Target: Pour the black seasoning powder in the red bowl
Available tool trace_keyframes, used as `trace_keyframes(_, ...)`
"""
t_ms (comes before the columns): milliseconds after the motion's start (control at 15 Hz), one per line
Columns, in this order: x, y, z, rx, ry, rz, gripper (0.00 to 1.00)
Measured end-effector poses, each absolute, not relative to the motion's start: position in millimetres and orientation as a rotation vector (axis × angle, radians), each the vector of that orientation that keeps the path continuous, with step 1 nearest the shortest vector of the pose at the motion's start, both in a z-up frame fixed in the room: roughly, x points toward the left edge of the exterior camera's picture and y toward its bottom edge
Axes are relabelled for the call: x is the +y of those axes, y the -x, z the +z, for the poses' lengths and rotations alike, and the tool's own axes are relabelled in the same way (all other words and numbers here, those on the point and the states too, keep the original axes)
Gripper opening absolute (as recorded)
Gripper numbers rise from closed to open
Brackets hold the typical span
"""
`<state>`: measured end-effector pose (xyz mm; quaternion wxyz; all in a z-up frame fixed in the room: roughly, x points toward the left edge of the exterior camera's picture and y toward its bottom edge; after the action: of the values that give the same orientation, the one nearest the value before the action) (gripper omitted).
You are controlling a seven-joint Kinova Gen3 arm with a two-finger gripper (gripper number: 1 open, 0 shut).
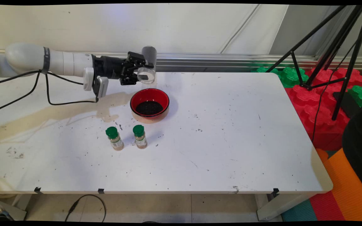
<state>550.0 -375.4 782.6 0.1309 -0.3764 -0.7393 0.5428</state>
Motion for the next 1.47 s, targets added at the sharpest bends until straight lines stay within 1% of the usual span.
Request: trace_keyframes(1467, -363.7, -547.9, 784.9, -2.035, 1.474, 1.725, 0.00)
